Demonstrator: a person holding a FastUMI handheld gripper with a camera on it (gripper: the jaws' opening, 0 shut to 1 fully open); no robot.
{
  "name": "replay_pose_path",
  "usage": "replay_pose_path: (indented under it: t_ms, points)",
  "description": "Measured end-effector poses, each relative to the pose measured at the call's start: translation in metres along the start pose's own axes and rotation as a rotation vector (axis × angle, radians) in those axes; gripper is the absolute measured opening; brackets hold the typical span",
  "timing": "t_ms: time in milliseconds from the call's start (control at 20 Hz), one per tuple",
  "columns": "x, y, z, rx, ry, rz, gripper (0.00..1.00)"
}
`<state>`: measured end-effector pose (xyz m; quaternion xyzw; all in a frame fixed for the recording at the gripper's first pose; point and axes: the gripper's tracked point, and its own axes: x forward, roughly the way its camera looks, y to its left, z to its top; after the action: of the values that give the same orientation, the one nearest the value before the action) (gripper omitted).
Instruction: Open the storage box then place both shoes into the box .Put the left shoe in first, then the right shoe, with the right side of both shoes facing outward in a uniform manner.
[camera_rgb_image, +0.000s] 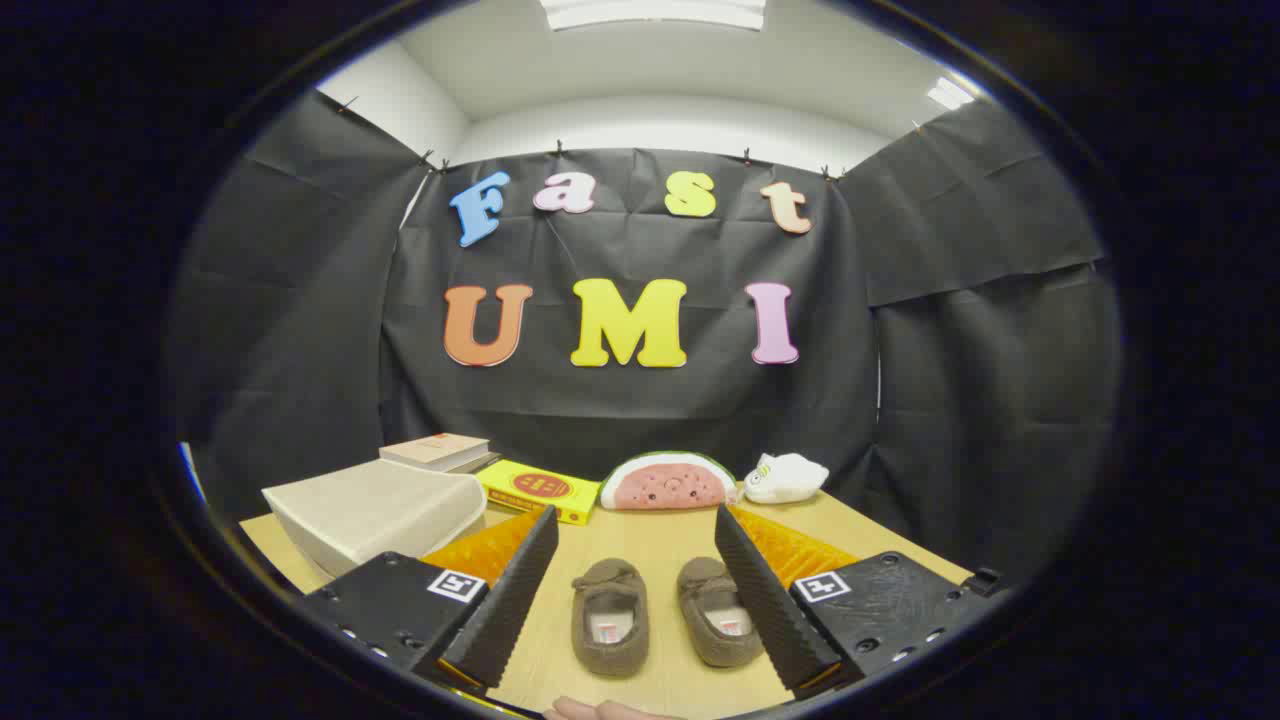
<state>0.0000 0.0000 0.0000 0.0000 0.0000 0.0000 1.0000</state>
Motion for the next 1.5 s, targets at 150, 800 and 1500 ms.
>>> replay_pose_path:
  t_ms: [150,800,1500]
  points:
    - [-0.006,0.009,-0.001,0.013,0.013,0.013,0.96]
    - [-0.015,0.009,-0.009,0.051,0.042,0.020,0.96]
    - [0.052,0.064,-0.013,0.240,0.205,0.275,0.95]
